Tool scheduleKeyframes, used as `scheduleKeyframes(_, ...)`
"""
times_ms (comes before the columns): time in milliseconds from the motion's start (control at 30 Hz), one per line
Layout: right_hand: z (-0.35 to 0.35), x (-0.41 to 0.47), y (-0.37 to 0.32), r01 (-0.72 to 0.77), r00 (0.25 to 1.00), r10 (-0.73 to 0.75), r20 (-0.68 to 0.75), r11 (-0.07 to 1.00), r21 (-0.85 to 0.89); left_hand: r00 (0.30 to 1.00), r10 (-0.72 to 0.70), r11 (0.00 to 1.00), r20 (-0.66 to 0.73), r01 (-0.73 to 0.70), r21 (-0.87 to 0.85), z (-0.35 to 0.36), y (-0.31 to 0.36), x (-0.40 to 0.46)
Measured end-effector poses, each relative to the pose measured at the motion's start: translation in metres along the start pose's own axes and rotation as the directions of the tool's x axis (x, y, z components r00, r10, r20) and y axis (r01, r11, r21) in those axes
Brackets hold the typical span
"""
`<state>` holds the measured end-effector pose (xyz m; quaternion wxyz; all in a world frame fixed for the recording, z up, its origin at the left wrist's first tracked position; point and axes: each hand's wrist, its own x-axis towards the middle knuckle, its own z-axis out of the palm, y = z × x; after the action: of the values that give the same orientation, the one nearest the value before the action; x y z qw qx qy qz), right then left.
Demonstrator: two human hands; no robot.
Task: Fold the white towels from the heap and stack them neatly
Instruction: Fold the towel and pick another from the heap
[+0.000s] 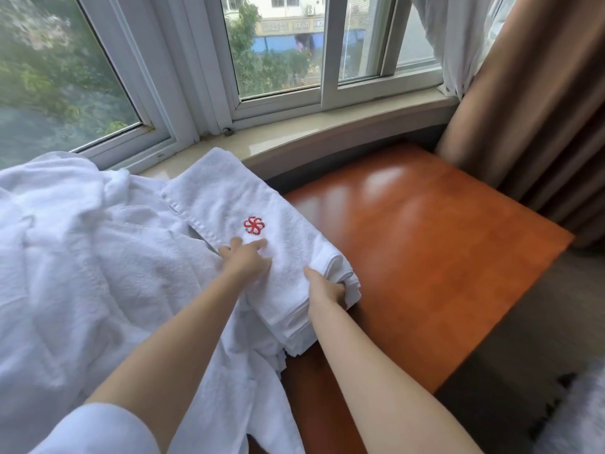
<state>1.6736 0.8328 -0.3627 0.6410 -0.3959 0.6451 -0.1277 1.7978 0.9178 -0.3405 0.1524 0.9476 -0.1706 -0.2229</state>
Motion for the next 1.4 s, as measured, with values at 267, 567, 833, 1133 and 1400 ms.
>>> scheduleKeyframes(267, -0.027, -0.023, 0.039, 0.069, 0.995, -0.064, -0.076, 0.996, 0.065, 0.984, 0.120, 0.963, -0.134, -0.082, 0.256, -0.010, 0.009, -0.003)
scheduleKeyframes(567, -0.016, -0.022, -0.003, 0.181, 0.934, -0.210, -0.288, 0.976, -0.125, 0.989, 0.130, 0.954, -0.069, -0.106, 0.279, -0.045, 0.000, 0.051)
scheduleKeyframes(833, 0.022, -0.011, -0.041, 0.611, 0.709, -0.655, 0.260, 0.387, -0.691, 0.978, 0.205, 0.934, 0.042, -0.209, 0.291, -0.063, -0.008, 0.104)
scheduleKeyframes(1133, 0.029, 0.032, -0.013, 0.548, 0.660, -0.659, 0.360, 0.095, -0.831, 0.962, 0.263, 0.873, 0.074, -0.270, 0.406, -0.051, -0.024, 0.145)
scheduleKeyframes(1400, 0.038, 0.036, -0.004, 0.532, 0.634, -0.699, 0.331, 0.083, -0.843, 0.955, 0.277, 0.844, 0.106, -0.295, 0.448, -0.051, -0.027, 0.166)
